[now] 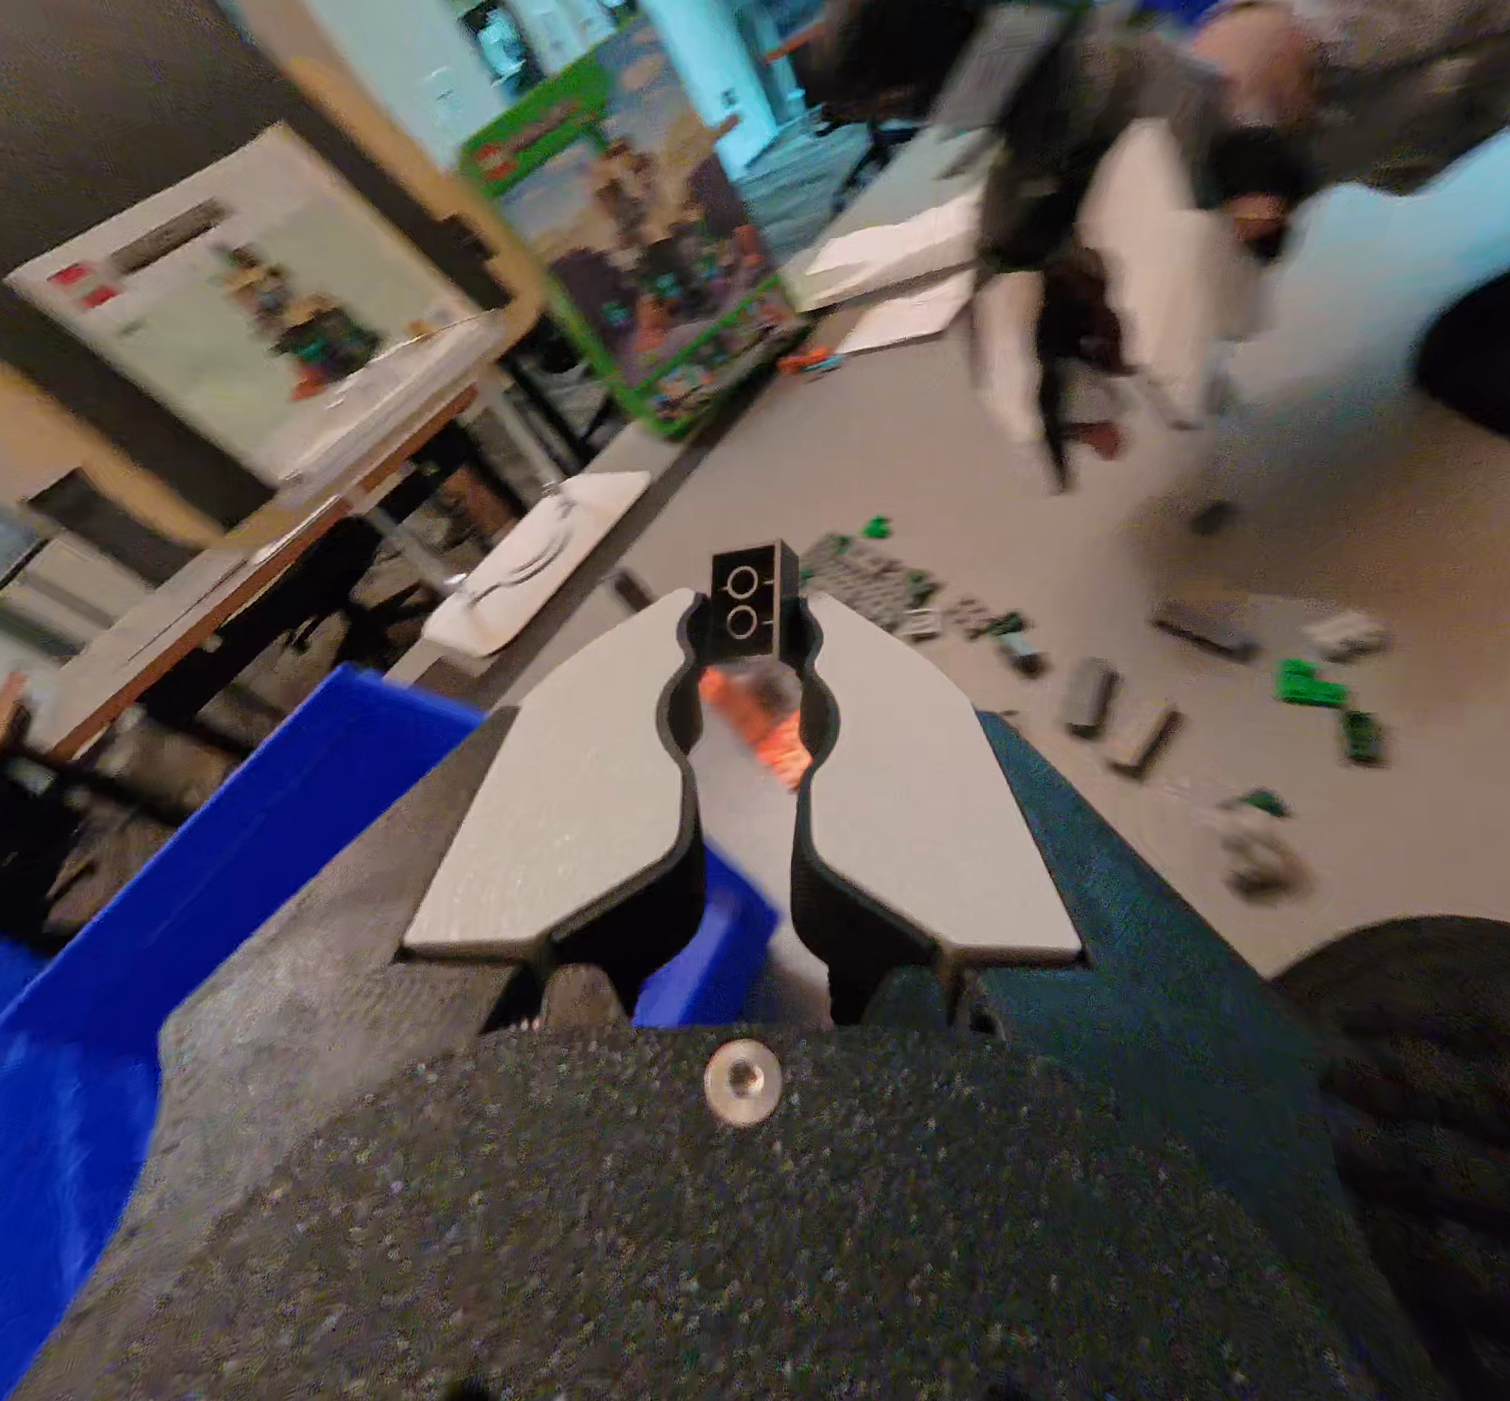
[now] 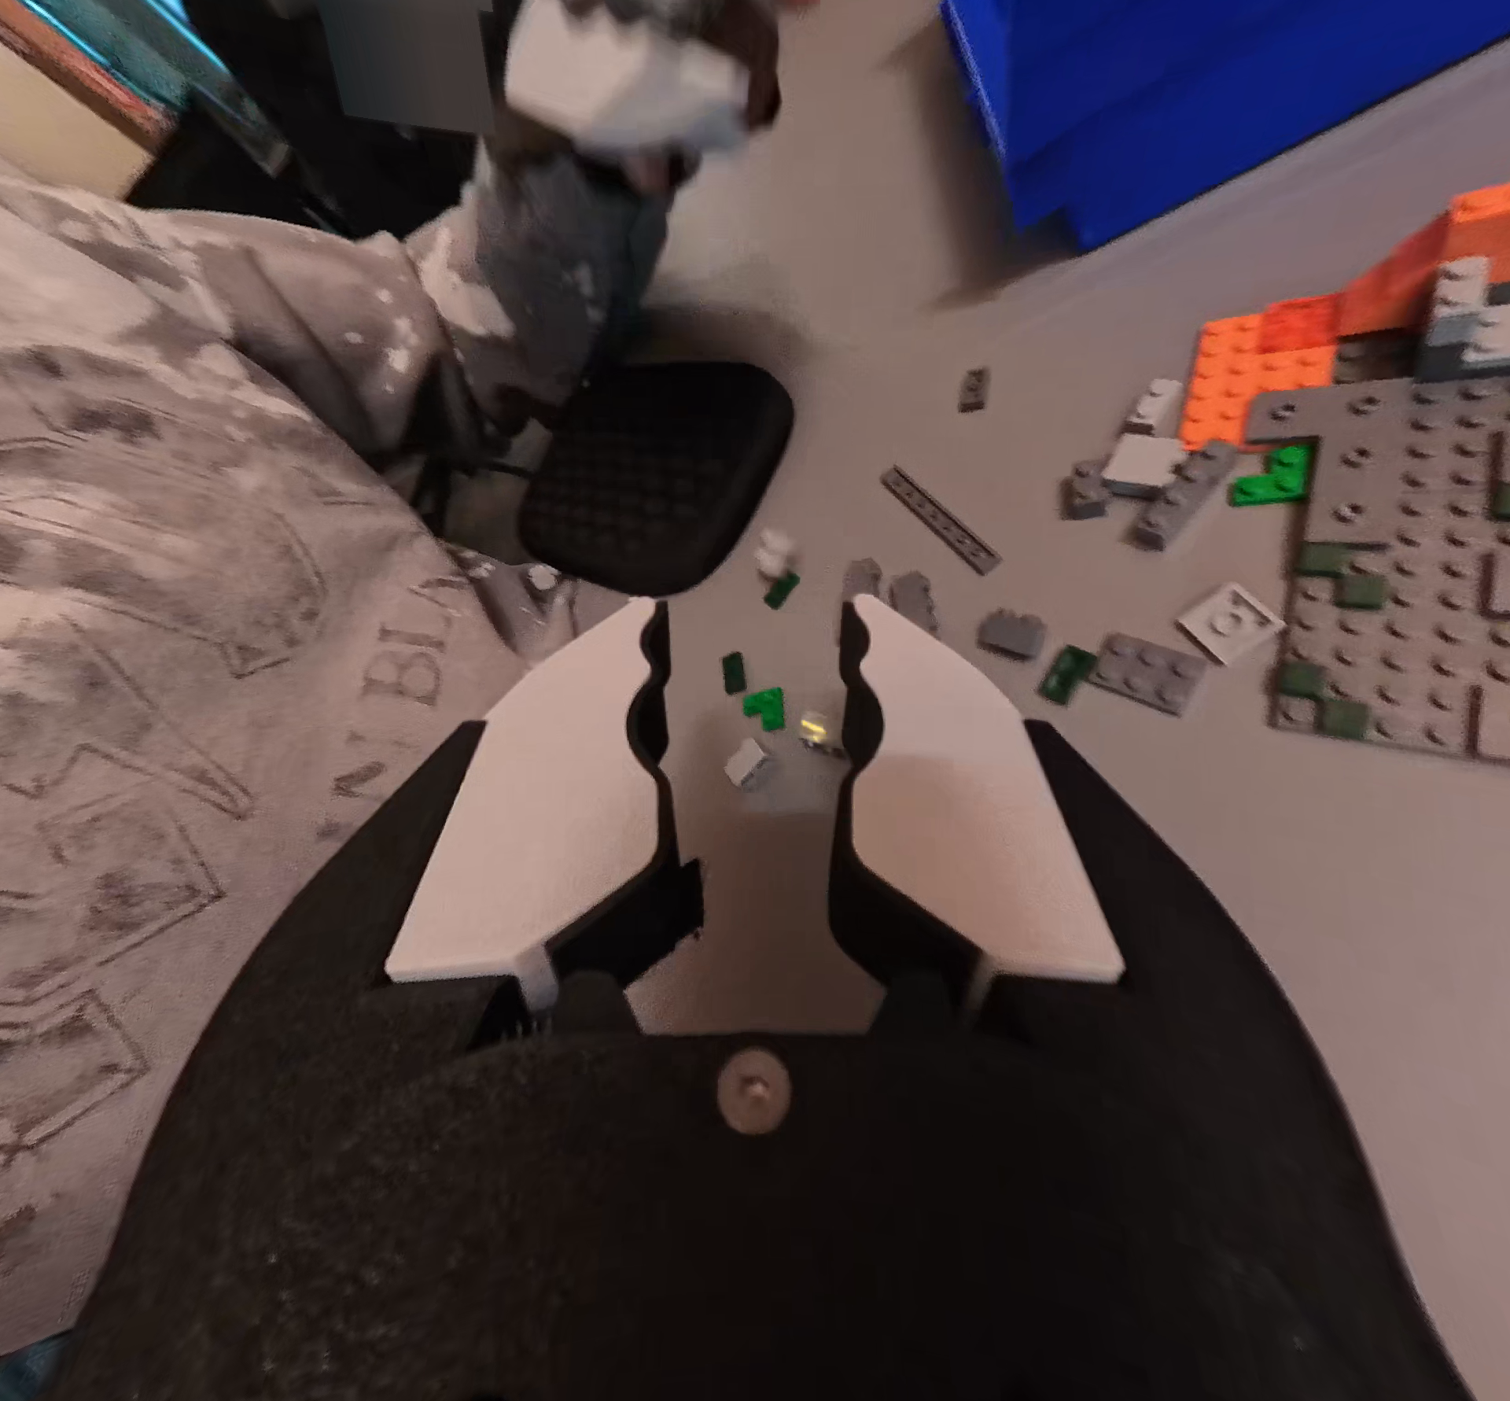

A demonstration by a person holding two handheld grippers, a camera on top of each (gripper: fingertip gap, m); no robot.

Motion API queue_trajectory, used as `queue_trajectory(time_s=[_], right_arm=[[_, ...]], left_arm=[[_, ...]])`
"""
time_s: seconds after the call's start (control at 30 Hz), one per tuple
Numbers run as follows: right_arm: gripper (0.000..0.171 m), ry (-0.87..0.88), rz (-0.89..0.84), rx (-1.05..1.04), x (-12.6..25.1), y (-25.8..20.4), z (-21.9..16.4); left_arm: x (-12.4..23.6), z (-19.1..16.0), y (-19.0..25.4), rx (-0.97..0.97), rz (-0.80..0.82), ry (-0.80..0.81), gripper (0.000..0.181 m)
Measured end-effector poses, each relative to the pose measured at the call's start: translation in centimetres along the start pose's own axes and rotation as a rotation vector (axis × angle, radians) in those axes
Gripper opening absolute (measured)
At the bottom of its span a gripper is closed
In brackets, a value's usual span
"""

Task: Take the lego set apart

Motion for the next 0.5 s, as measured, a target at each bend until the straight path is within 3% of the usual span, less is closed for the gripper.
queue_trajectory(time_s=[0.13, 0.27, 0.33, 0.5], right_arm=[[0.040, -0.060, -0.116, 0.068, -1.0, 0.4, -1.8], [0.041, -0.157, -0.255, 0.223, -3.6, 0.4, -2.8], [0.042, -0.190, -0.303, 0.301, -5.3, 0.2, -2.9], [0.043, -0.277, -0.317, 0.421, -9.1, -0.2, -2.6]], left_arm=[[0.4, -5.0, -5.4, 0.104, 0.136, -0.240, 0.019], [0.0, -9.6, -6.6, 0.285, 0.128, -0.468, 0.027], [-0.2, -10.5, -6.4, 0.331, 0.121, -0.508, 0.039], [-0.1, -9.5, -5.7, 0.308, 0.127, -0.467, 0.041]])
Point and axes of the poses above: each gripper's, where its closed fingertips meet, x back along the fingers, z out of its top, y = z × x across the jaws, the point moved 3 cm from there along x, back along the fingers, and after that the axes turned 9 degrees about -x, right-handed, at the moved point
